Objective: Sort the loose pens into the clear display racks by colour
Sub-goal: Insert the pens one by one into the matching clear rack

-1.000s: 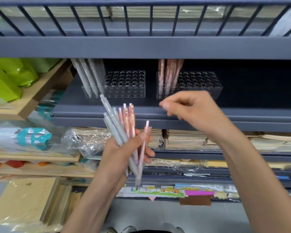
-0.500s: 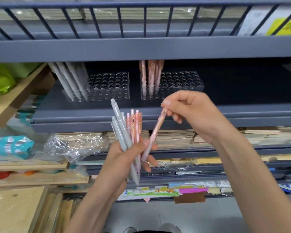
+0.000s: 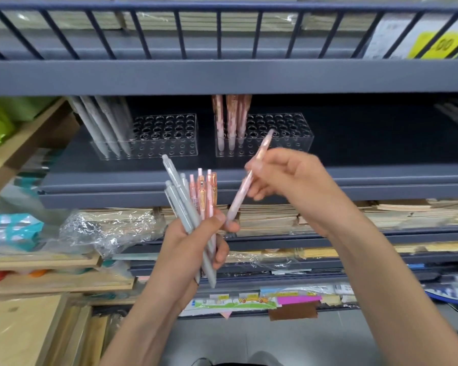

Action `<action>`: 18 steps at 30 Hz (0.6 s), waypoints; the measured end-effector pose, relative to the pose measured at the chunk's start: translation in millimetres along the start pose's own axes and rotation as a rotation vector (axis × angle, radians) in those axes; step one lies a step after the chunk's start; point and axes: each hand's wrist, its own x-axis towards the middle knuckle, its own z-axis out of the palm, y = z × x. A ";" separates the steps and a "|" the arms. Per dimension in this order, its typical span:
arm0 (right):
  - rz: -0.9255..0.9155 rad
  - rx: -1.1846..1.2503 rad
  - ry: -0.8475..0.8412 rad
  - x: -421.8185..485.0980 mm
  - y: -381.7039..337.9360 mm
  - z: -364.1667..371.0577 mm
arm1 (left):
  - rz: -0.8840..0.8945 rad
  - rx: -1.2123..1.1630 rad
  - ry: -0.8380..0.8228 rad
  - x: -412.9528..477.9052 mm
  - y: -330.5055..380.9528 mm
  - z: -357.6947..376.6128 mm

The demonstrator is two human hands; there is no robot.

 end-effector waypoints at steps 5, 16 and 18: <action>-0.189 0.013 0.382 22.7 -13.9 -13.5 | -0.041 -0.001 -0.002 -3.4 -0.9 -10.0; -0.341 -0.597 0.474 61.7 -8.3 -0.1 | -0.048 -0.132 0.003 -6.6 5.5 -27.4; -0.346 -0.759 0.443 65.4 -9.3 3.5 | -0.053 -0.148 0.007 -7.6 5.6 -29.8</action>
